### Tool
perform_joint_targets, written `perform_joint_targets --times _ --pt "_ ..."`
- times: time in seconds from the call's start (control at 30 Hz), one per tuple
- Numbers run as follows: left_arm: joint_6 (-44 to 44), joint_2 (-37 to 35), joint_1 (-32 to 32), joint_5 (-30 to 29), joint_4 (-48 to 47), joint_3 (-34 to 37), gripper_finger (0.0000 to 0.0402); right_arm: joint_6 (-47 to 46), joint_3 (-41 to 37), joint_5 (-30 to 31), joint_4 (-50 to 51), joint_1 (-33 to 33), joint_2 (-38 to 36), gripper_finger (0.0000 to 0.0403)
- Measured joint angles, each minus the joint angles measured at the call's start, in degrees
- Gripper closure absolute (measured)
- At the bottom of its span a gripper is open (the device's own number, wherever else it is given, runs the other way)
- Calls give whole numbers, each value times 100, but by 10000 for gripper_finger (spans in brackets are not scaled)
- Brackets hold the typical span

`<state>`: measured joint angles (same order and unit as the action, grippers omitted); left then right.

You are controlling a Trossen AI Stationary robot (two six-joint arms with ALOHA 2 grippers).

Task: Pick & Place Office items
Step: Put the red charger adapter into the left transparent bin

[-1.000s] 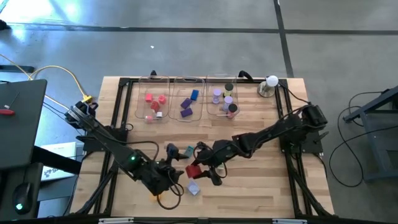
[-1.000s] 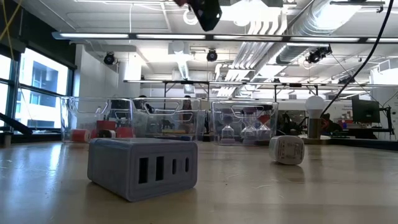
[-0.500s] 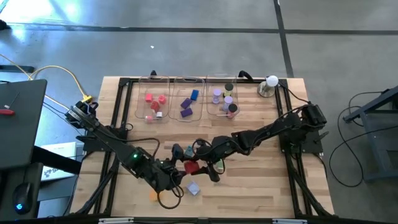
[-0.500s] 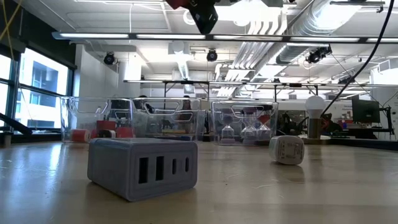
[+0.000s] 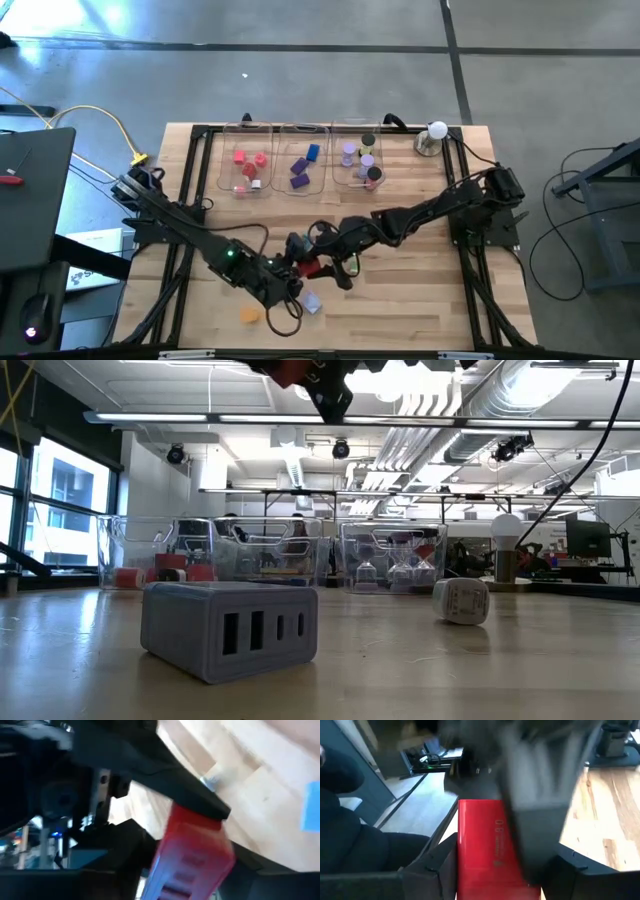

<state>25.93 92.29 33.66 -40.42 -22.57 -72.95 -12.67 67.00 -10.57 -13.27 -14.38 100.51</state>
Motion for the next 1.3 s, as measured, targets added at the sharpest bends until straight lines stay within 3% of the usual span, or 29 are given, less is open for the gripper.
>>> perform_joint_targets --times 0.17,0.57,0.83,1.3 --pt "347 310 4 -336 139 0 280 -143 -4 -7 271 53 2 207" --pt "512 410 131 -635 332 2 281 -264 2 148 476 60 -11 172" --pt "427 408 248 -861 268 11 280 -279 4 883 701 97 -13 123" --pt "-378 408 358 -1377 73 13 280 -783 13 413 979 355 -94 97"
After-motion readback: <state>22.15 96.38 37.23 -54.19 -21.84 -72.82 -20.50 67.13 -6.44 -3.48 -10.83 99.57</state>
